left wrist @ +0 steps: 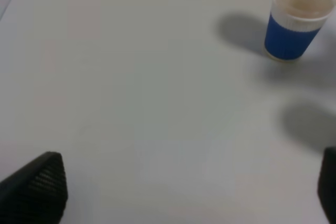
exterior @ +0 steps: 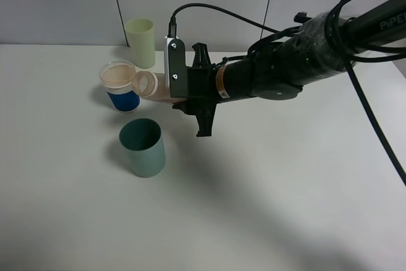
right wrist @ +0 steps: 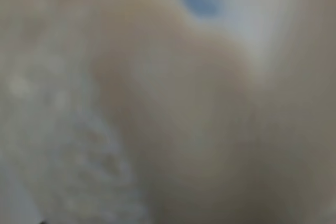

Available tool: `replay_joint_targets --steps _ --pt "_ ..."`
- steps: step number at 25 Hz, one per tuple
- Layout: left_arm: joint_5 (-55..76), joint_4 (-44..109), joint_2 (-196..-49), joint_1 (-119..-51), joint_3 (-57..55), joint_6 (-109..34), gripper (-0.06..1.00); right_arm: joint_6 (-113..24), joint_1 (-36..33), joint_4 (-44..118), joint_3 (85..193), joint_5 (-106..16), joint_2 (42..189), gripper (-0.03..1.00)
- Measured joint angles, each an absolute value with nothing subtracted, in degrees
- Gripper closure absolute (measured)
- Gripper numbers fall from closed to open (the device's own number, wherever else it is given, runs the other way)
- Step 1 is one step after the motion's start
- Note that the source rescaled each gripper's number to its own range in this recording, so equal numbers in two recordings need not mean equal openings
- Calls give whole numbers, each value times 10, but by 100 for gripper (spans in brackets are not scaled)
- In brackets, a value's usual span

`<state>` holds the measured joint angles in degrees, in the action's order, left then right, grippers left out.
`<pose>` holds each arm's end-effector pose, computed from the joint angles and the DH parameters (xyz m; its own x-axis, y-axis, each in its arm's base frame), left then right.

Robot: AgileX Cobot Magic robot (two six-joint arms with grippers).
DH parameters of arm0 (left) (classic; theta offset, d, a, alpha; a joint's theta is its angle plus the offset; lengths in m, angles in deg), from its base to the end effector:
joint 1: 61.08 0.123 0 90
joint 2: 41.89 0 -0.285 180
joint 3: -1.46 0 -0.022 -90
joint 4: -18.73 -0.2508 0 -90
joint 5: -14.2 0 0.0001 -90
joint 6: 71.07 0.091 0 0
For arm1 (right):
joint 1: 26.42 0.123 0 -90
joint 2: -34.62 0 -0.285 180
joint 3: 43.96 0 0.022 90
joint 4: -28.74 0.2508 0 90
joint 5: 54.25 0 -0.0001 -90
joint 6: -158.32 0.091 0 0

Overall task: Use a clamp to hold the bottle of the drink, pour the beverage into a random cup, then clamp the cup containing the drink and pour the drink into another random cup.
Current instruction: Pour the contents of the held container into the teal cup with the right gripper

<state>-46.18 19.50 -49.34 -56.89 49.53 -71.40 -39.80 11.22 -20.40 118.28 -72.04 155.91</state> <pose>-0.0064 -0.0015 0.2802 -0.4348 -0.0443 -0.8994 -0.0680 0.9976 -0.0163 0.3036 0.2606 0.1380 0.4795 -0.7515 -0.4532 -0.7394 -0.0679 -0.6698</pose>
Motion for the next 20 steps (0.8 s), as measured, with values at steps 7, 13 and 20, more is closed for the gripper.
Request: replay_joint_targets --steps 7,13,20 --pt "-462 195 -493 -569 495 -714 7 -408 124 -212 1183 -720 1559 96" --pt "-462 195 -493 -569 495 -714 7 -418 131 -220 1183 -715 1559 96" --pt "-462 195 -493 -569 495 -714 7 -450 131 -220 1183 -698 1559 96"
